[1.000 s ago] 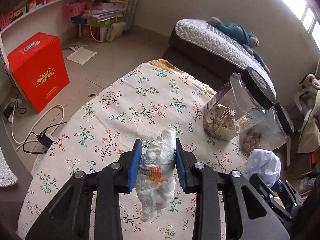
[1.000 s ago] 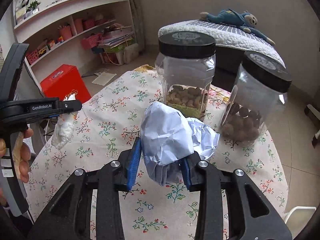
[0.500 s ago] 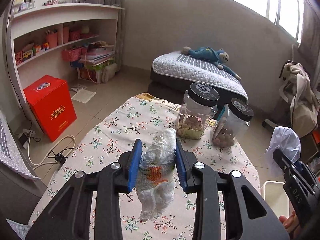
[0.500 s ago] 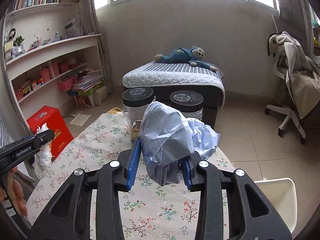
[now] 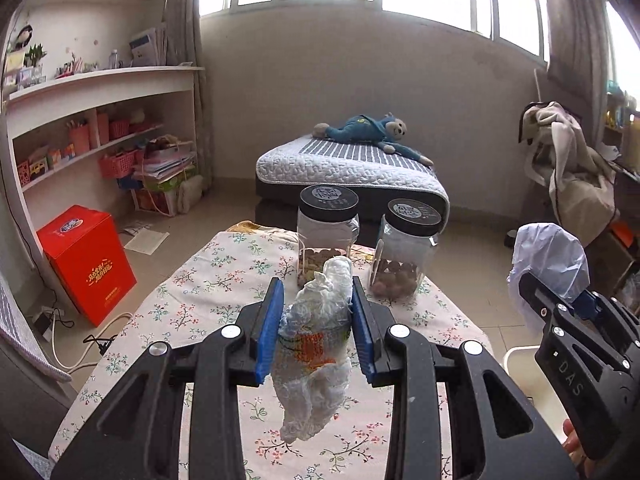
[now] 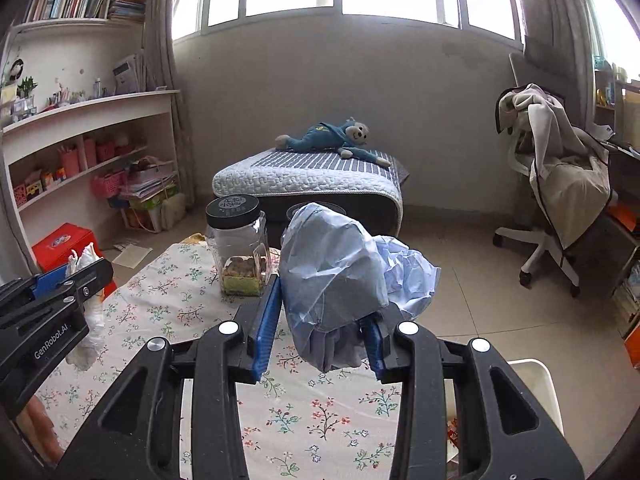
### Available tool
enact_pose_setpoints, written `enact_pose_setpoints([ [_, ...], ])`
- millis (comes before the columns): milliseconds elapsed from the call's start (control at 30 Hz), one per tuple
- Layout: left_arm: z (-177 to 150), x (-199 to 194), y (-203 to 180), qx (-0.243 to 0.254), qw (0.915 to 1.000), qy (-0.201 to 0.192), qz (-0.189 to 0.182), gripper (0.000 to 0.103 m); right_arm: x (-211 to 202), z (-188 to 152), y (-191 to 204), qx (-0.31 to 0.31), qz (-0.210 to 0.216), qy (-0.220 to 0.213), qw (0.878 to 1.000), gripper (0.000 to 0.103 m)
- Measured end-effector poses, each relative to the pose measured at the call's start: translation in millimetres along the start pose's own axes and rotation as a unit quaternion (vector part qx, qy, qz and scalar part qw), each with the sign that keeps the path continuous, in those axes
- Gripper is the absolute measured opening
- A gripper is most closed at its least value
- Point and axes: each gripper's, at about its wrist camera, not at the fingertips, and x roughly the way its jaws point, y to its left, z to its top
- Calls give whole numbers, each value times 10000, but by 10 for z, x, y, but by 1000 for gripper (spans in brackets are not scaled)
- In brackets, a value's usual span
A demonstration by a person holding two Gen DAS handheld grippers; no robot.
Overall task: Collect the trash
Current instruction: 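Carry the crumpled paper over the bin and release it with the right tool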
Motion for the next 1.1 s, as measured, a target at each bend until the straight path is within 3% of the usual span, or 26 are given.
enact_pose_setpoints([
  [300, -4, -86, -555, 240, 9988, -193, -393, 34, -134, -22, -438, 92, -365, -76, 9993, 36],
  [900, -287, -38, -1653, 803, 9898, 73, -1171, 34, -305, -190, -1699, 727, -1499, 154, 9859, 38],
  [1000, -322, -41, -1855, 920, 9861, 160, -1374, 34, -353, -227, -1905, 880, -1765, 151, 9802, 68],
  [1100, -360, -63, -2080, 1095, 9818, 170, -1545, 34, -495, -242, -2154, 1138, -2146, -39, 9700, 89],
])
